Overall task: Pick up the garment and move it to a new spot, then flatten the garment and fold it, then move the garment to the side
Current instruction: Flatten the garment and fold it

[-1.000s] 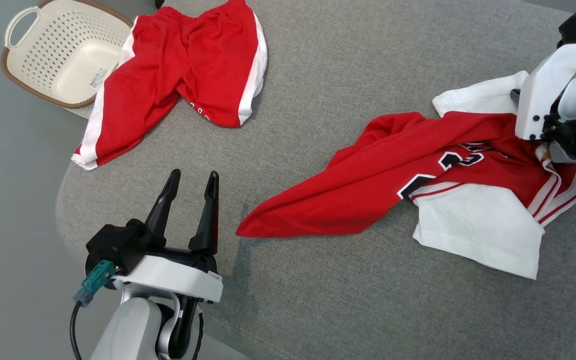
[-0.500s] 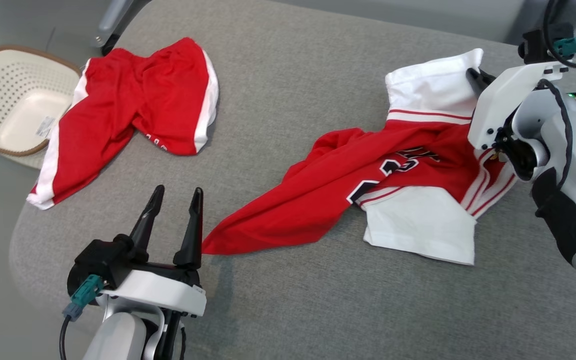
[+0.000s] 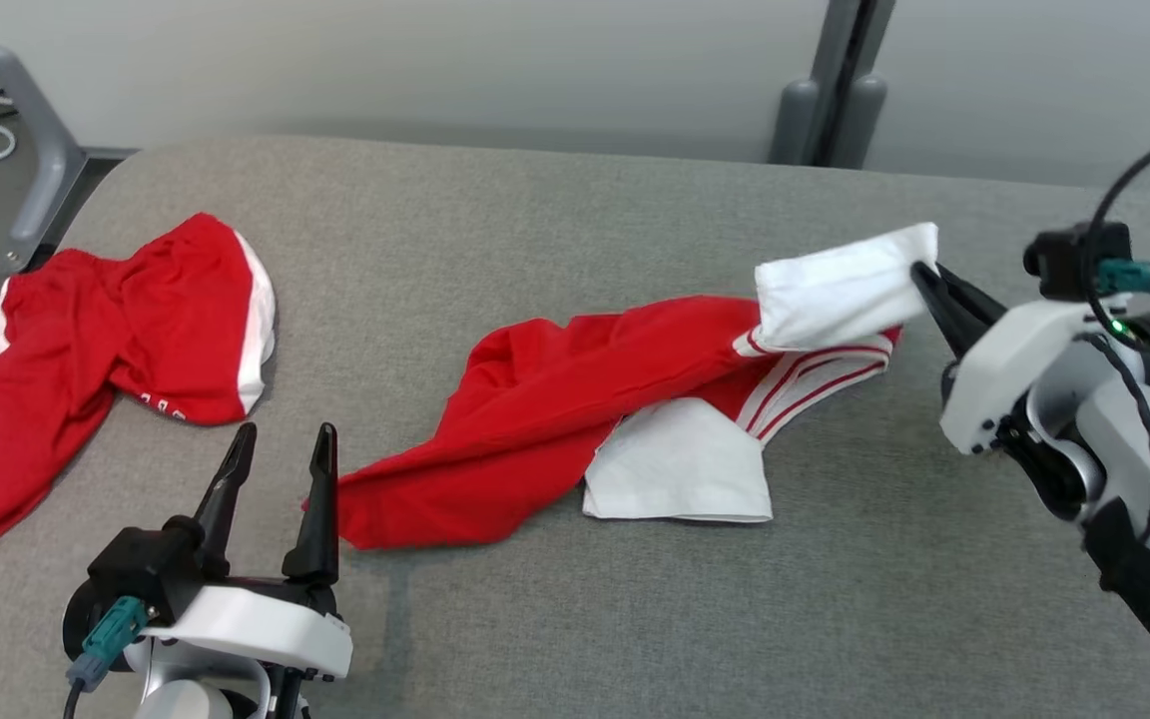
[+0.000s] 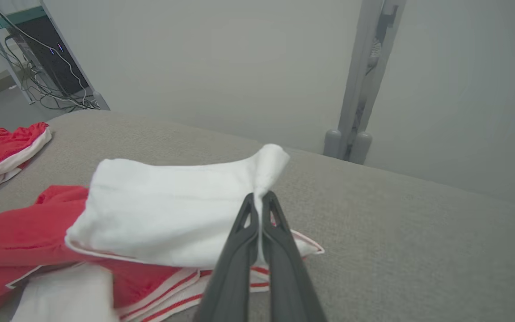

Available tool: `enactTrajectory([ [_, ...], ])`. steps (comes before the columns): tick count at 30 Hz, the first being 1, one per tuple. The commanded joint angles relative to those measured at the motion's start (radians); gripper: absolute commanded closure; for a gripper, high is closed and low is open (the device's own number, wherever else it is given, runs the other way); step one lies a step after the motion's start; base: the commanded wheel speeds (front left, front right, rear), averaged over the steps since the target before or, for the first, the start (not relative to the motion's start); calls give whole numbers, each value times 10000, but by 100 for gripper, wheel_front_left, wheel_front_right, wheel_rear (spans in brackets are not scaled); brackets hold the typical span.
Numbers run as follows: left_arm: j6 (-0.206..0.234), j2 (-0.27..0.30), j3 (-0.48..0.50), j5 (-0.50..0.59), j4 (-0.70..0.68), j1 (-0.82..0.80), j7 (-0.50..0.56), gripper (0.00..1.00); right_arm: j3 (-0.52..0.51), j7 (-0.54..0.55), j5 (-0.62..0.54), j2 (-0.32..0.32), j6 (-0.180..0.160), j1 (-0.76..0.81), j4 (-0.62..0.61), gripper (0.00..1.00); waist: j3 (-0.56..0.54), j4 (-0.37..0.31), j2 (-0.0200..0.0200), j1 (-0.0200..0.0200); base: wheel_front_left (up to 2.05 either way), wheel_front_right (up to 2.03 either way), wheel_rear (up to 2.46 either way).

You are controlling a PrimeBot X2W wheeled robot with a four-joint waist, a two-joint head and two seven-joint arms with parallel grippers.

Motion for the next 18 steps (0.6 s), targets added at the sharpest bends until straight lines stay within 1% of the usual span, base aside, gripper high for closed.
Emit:
enactTrajectory([
  [1,62,82,18,-11,-82,86,48,0,31,-123,189,-133,3,335,-119,100,-303,-325,0,0,0,0,0],
  [5,154,119,-6,-46,-316,306,141,0,-11,-299,636,-686,3,1353,-624,100,-386,-446,0,0,0,0,0],
  [9,173,185,12,-92,-497,415,210,0,-94,-505,940,-1022,3,2428,-1080,100,-436,-464,0,0,0,0,0],
  [13,243,222,58,-119,-587,534,238,0,-292,-615,1177,-1221,3,3538,-1436,100,-494,-452,0,0,0,0,0],
  [18,326,263,75,-183,-628,671,283,0,-502,-253,1273,-1285,3,4757,-1768,100,-585,-474,0,0,0,0,0],
])
